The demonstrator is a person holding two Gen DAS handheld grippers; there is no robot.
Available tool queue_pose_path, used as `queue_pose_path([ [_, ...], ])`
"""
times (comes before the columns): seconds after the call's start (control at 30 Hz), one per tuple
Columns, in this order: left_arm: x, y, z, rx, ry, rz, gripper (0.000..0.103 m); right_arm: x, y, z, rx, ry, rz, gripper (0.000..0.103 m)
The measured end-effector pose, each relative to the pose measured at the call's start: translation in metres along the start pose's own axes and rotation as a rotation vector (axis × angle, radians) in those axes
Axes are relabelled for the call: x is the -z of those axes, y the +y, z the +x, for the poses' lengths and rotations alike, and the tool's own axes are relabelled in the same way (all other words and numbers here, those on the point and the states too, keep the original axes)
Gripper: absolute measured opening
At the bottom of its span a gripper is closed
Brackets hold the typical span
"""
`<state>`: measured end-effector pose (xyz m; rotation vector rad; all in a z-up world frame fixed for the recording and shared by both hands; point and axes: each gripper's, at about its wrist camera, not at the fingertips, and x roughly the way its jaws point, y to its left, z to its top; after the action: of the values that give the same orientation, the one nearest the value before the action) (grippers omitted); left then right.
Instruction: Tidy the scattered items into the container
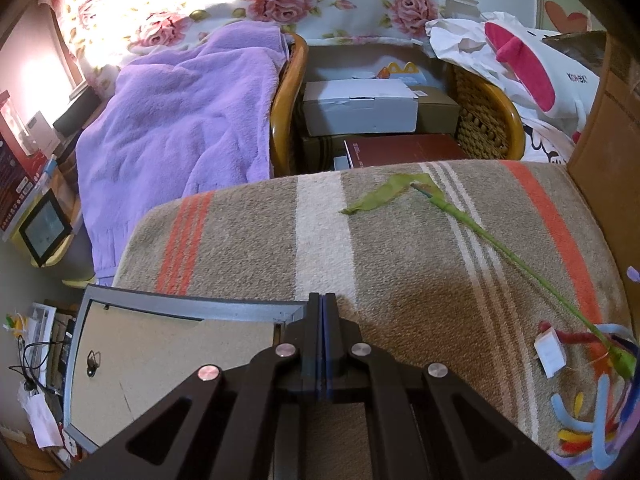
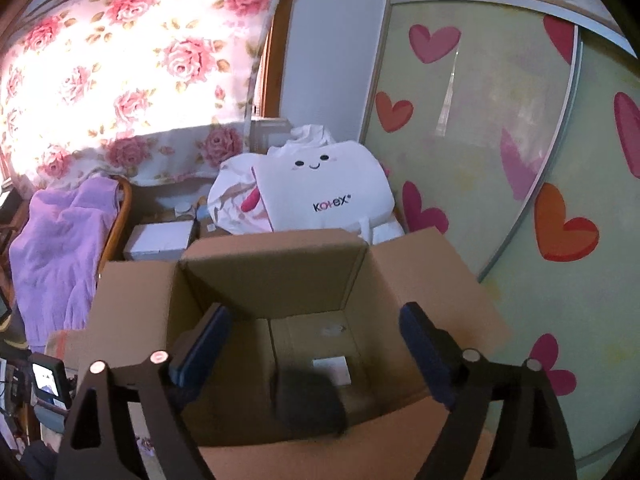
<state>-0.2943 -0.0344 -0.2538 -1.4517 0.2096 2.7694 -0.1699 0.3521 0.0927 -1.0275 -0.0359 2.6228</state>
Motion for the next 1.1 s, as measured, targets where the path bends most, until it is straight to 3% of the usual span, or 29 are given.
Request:
queue_pose_path([
  [0.23, 0.002, 0.002, -0.001, -0.005, 0.0, -0.006, 0.002, 0.003, 0.01, -0.004, -0.021, 0.019, -0.013, 0.09],
  [0.4, 0.006, 0.006, -0.003, -0.014, -0.001, -0.017, 0.002, 0.012, 0.027, -0.015, -0.104, 0.028, -0.002, 0.09],
  [0.7, 0.018, 0.017, -0.01, -0.025, -0.003, -0.041, 0.002, 0.028, 0.08, -0.032, -0.226, 0.026, -0.097, 0.09],
  [0.97, 0.021, 0.004, -0.016, -0.06, 0.01, 0.037, 0.003, 0.037, 0.117, -0.042, -0.287, 0.017, -0.152, 0.09],
  [1.1, 0.032, 0.004, -0.034, -0.038, -0.02, 0.069, 0.012, 0.043, 0.141, -0.047, -0.331, 0.014, -0.2, 0.09],
])
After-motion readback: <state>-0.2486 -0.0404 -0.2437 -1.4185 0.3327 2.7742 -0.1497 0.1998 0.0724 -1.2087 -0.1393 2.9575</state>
